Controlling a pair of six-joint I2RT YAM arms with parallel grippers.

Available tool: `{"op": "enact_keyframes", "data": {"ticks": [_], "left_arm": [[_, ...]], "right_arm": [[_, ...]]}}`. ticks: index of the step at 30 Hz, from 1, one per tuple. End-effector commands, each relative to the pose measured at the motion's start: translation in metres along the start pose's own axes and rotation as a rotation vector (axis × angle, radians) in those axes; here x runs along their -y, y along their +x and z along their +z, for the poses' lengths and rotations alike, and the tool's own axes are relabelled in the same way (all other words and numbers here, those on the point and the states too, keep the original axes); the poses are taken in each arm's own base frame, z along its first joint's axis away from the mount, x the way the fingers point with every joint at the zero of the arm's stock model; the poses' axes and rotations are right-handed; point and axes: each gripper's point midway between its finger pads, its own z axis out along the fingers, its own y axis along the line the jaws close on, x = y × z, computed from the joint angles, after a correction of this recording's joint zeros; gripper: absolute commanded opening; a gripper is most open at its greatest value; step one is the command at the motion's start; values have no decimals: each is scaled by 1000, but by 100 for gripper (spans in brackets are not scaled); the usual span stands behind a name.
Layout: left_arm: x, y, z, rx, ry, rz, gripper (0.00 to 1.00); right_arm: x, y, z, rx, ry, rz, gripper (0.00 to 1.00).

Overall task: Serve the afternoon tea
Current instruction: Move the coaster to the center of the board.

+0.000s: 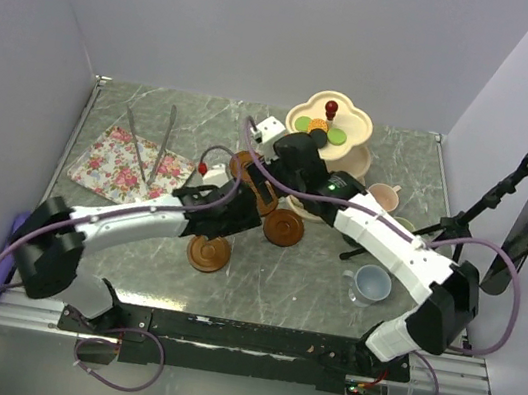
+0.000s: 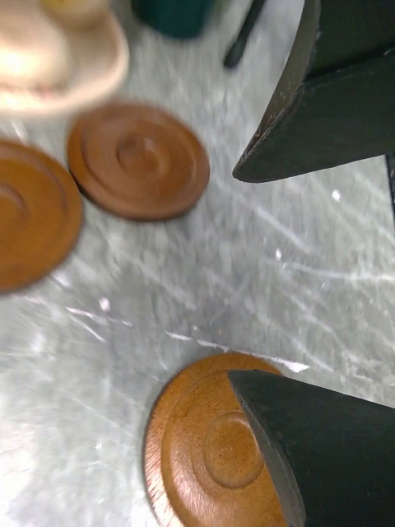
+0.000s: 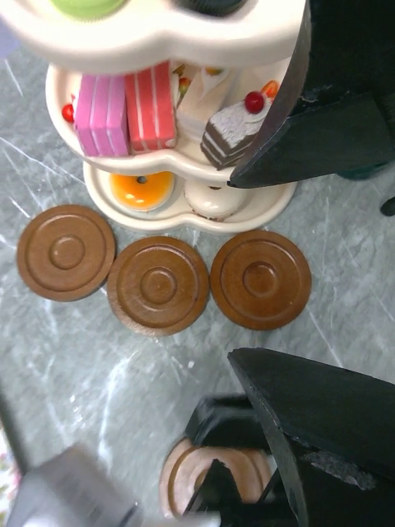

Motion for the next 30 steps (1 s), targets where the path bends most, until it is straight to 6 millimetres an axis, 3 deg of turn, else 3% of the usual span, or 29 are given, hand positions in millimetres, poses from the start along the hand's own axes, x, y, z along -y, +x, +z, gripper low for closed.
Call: {"op": "enact_keyframes", "data": {"ticks": [1, 4, 8, 13, 22, 25, 30], "left_arm": [[9, -49, -45, 129, 83, -45, 100], [-21, -72, -59, 157, 78, -90, 100], [-74, -97, -73, 202, 23, -122, 100], [-105, -126, -94, 243, 3, -142, 100], [-110, -179, -150, 412, -42, -205, 100], [-110, -184, -160, 436, -35, -209, 100], [-123, -186, -169, 481, -74, -181, 100]], "right_arm": [[16, -43, -59, 152, 13, 109, 85], [6, -41, -74, 184, -43, 120, 84], [-15, -21, -76, 157, -93, 90, 84], [-47, -3, -66, 85, -125, -28, 84], [-155, 25, -23, -31, -395, -150, 78], [-187, 41, -1, -98, -432, -200, 75], [-221, 59, 31, -177, -453, -206, 74]]}}
